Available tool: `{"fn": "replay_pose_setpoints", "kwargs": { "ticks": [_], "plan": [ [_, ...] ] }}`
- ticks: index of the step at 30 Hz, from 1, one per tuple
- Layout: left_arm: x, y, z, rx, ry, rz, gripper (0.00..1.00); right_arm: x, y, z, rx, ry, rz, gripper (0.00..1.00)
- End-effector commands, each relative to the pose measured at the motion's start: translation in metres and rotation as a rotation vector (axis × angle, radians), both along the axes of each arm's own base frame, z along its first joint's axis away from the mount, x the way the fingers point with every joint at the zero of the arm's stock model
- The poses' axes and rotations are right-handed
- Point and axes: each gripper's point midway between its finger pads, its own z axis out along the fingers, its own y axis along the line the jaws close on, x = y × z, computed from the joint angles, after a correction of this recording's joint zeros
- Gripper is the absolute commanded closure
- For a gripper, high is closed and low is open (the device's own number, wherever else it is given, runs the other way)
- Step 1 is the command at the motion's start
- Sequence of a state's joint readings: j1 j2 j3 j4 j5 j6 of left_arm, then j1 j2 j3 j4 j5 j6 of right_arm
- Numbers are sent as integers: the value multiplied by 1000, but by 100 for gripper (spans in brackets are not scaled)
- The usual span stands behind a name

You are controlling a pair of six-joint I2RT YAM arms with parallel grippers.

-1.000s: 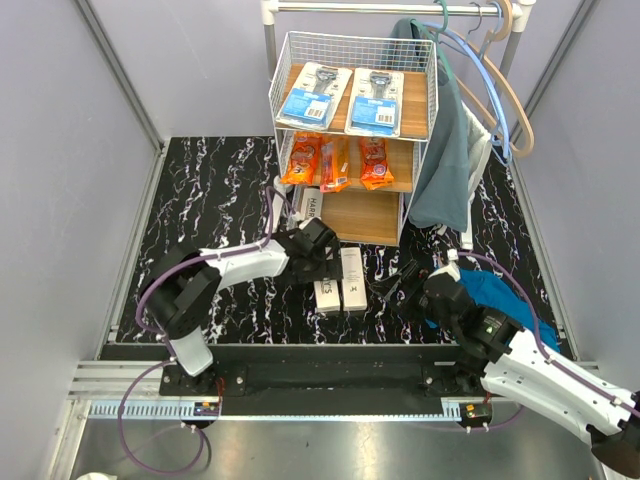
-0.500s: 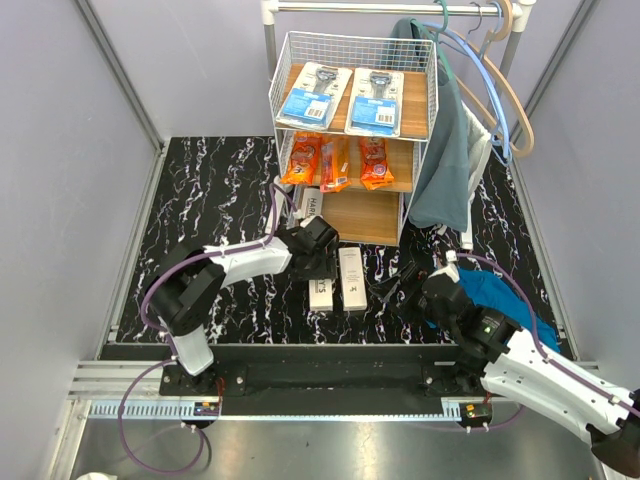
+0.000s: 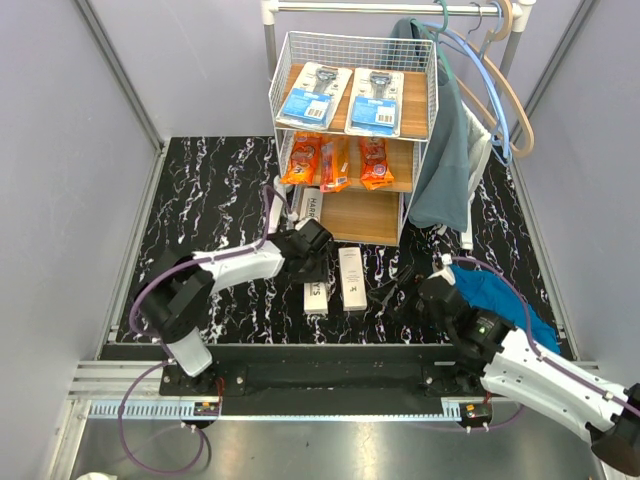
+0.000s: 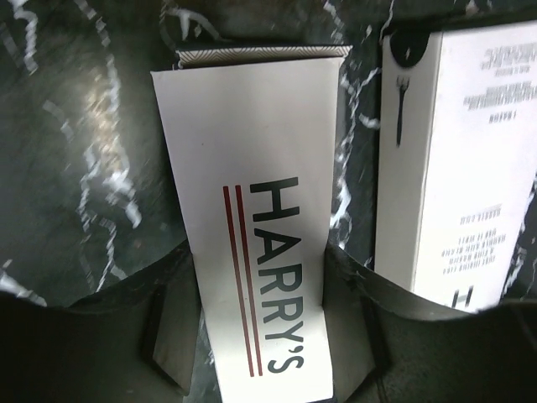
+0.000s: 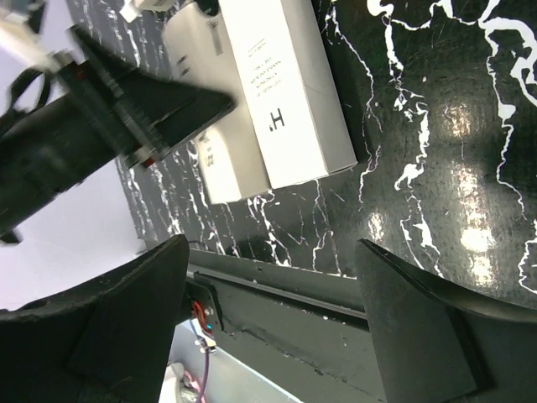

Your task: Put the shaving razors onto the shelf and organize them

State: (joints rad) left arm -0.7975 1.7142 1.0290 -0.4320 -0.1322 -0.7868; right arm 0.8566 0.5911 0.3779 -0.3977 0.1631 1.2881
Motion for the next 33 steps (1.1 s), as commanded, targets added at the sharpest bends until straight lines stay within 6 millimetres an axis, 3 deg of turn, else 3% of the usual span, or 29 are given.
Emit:
{"fn": "replay_pose_setpoints", "kwargs": {
  "ticks": [1, 6, 11, 12, 16, 22, 27, 28, 32, 33],
  "plan": [
    [3, 5, 48, -79, -106, 18, 51, 8, 16, 20, 22, -38, 40, 11],
    [-10, 15, 82, -146, -147, 30, 51, 16, 31, 33, 13, -64, 78, 11],
    [-19, 34, 101, -184, -176, 86, 51, 25, 58, 41, 37, -94, 132, 10],
    [-19, 38, 110, -211, -193, 97, 51, 23, 65, 35, 19, -83, 151, 9],
    [-18, 62, 116, -256, -199, 153, 50, 27, 99, 56, 28, -147, 212, 8],
    [-10, 120, 111, -268, -194, 275, 50, 30, 157, 73, 74, -220, 306, 7],
    [-11, 141, 118, -300, -210, 316, 49, 31, 211, 66, 131, -247, 395, 8],
    [-11, 146, 118, -307, -203, 327, 49, 28, 222, 74, 146, -272, 419, 8],
    [-10, 152, 118, -348, -184, 354, 49, 24, 253, 63, 136, -276, 471, 9],
    [-10, 151, 119, -364, -178, 354, 49, 26, 259, 69, 153, -292, 471, 9]
  ]
}}
